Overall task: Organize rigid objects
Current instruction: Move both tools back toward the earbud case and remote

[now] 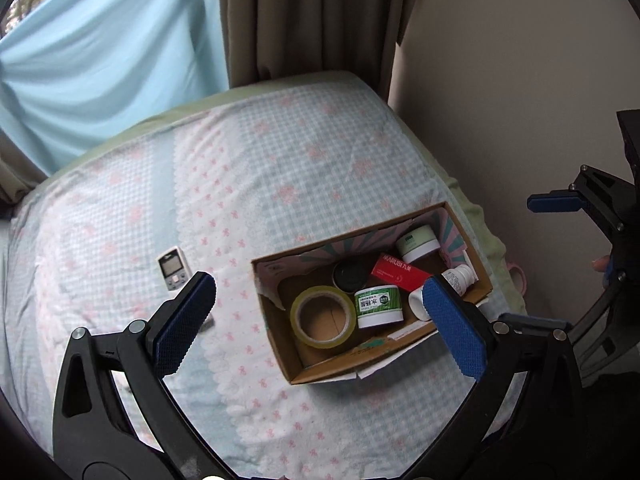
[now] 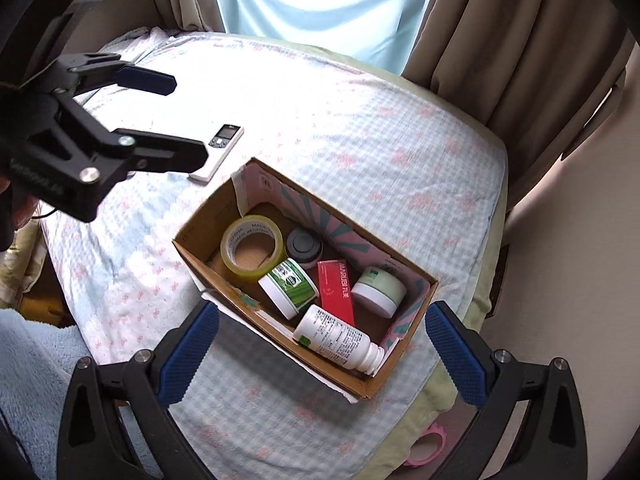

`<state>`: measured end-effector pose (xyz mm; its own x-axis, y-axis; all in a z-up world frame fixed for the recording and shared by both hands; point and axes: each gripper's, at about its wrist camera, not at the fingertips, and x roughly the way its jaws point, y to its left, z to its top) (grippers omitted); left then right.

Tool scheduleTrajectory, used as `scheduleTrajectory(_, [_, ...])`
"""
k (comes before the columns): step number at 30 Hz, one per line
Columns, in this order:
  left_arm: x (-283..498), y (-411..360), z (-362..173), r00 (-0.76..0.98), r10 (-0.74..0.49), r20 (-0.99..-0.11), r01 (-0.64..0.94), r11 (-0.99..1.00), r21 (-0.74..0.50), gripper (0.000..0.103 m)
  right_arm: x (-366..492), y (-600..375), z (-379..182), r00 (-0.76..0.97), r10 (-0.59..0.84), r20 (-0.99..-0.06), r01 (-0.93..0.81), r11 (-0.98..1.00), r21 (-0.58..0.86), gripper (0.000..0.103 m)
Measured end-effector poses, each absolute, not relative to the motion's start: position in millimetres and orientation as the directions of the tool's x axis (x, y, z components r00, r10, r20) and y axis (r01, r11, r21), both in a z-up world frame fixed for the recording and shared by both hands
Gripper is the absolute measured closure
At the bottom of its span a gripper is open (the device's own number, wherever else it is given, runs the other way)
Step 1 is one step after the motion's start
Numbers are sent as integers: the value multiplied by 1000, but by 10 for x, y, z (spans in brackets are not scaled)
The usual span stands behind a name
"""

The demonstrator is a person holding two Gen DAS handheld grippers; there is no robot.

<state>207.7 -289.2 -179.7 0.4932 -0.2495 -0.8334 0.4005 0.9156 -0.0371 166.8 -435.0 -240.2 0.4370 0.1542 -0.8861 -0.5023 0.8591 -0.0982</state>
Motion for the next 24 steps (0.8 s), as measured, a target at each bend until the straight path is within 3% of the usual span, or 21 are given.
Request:
scheduleTrajectory(3, [1918, -2553, -1560, 539, -251, -804, 370, 928, -42, 0, 1644, -4144, -2180, 477, 147, -867, -490, 863, -124, 0])
scheduleTrajectory(13, [1503, -1162, -1080, 652, -139, -746, 169, 985, -36, 0, 1659, -3069, -1692, 492, 221, -842, -442, 897, -23, 0])
scheduleTrajectory(24, [1345, 240, -1176, 664, 27, -747, -127, 989, -77, 0, 1837, -1979, -1488, 505, 317, -803, -393, 913, 113, 0])
